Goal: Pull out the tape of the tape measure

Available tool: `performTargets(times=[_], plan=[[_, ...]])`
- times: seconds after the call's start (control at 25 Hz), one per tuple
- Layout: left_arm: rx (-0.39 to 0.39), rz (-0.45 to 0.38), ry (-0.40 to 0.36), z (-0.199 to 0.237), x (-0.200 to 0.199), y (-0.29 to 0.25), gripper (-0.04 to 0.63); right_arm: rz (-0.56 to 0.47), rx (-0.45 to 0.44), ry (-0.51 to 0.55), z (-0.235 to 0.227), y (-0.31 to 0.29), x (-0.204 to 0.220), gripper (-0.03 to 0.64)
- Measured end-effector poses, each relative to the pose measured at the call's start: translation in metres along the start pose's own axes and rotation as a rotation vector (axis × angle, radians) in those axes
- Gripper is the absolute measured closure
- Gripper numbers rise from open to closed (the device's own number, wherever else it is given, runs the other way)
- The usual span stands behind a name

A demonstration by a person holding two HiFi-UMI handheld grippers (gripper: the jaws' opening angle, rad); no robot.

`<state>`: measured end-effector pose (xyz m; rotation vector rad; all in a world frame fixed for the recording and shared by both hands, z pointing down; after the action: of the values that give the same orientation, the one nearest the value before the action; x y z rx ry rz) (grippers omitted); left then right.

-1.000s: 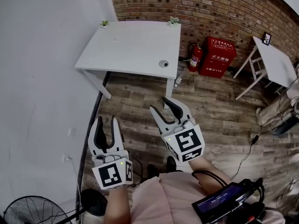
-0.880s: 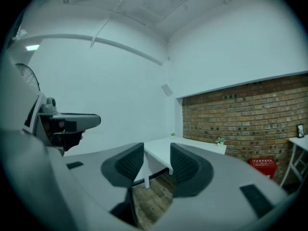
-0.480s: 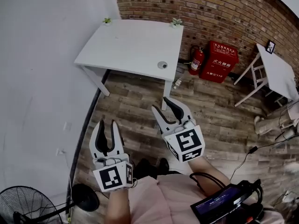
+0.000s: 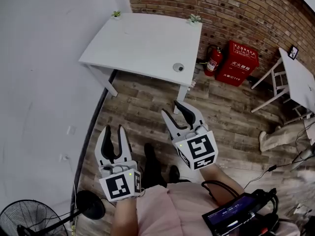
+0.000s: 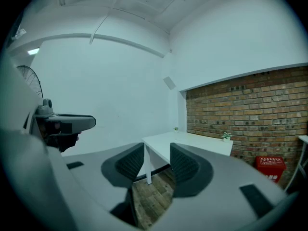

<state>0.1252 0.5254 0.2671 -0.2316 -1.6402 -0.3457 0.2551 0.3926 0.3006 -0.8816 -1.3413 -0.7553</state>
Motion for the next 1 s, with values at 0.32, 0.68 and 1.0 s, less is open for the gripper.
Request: performTargets(times=[0.32, 0.68, 1.0], plan=[[0.027, 0.01, 0.021, 0.052, 0.023, -0.078, 0.459, 0.023, 0.014, -0.001, -0.008, -0.092, 0.004, 0.443], [0.056, -0.035, 0.007, 0.13, 0.012, -0.175, 0.46, -0.017, 0.046, 0.01, -0.009, -0.205, -0.032, 0.444], [0.112, -0.066, 0.021, 0.151, 0.013, -0.23, 0.465, -0.037, 0.098, 0.04, -0.022, -0.251, -0.049, 0.446]])
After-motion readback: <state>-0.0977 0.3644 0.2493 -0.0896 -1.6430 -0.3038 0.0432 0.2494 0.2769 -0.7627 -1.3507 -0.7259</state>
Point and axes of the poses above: the fingertips, and each gripper's own axes: y backward along the fingers, z to its left, x out of its underside, the point moved 2 cm from there along y, backward along the fingers, and after that the axes turned 4 degrees about -z, right-handed, at the moved point
